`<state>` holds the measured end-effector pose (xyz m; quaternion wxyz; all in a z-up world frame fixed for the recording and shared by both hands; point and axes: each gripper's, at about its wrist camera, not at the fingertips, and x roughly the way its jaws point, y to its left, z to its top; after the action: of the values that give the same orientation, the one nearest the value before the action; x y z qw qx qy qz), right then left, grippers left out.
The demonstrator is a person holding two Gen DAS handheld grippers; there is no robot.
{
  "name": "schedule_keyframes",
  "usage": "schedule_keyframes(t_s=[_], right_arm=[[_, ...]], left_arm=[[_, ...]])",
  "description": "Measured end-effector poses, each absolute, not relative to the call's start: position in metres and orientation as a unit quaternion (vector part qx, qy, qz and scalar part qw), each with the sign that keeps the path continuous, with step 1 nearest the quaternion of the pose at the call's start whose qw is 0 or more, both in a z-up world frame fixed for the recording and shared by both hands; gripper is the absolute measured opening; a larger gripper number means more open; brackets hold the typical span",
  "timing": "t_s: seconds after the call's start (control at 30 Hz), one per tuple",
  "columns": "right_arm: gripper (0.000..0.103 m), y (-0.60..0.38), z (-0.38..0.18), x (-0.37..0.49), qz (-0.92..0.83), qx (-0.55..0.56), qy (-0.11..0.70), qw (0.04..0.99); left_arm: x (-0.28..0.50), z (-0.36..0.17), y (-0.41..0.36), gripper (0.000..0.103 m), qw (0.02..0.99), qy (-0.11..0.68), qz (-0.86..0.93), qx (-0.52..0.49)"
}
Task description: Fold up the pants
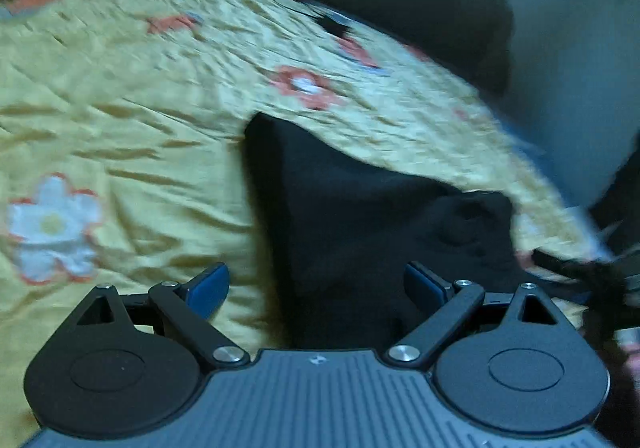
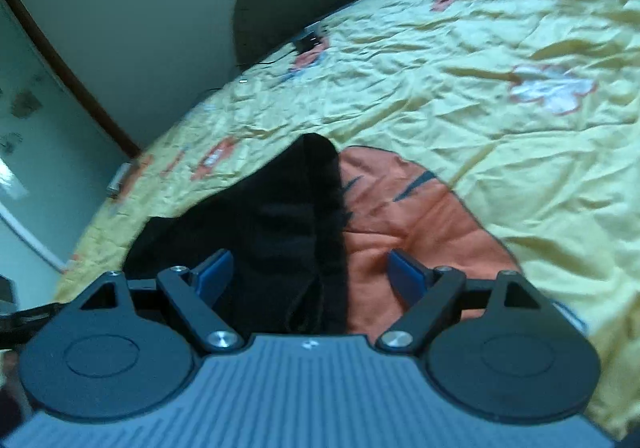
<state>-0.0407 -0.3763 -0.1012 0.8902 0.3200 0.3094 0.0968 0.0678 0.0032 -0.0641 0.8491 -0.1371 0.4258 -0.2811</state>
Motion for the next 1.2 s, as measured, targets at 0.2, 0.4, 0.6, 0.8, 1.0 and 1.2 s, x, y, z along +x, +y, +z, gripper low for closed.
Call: schedule_keyframes(t_s=[0.2, 0.4, 0.6, 0.8, 1.0, 1.2], right_arm=[[0.09, -0.384, -0.111, -0.019, 0.167, 0.375, 0.319, 0.854], [0.082, -0.389, -0.114, -0.003, 0.171, 0.395, 0.318, 0.845], [0.04, -0.396, -0.126, -0.004, 0.164, 0.406, 0.323, 0.839], [0.033, -0.39, -0.123, -0.003, 0.155, 0.393, 0.325, 0.846], [0.026, -0.378, -0.111, -0.012, 0.137, 0.38, 0.311, 0.86], [0.025, -0.364, -0.091, -0.021, 0.137, 0.368, 0.287, 0.874]], left_arm=[[0.09, -0.069, 0.0, 0.101, 0.813, 0.454, -0.322, -0.168], [0.102, -0.074, 0.016, 0.101, 0.788, 0.467, -0.337, -0.219], [0.117, -0.081, 0.02, 0.103, 0.76, 0.477, -0.354, -0.263], [0.105, -0.075, 0.0, 0.102, 0.782, 0.476, -0.345, -0.21], [0.093, -0.063, -0.015, 0.017, 0.837, 0.454, -0.281, -0.122], [0.08, -0.055, -0.001, 0.013, 0.861, 0.406, -0.268, -0.148]])
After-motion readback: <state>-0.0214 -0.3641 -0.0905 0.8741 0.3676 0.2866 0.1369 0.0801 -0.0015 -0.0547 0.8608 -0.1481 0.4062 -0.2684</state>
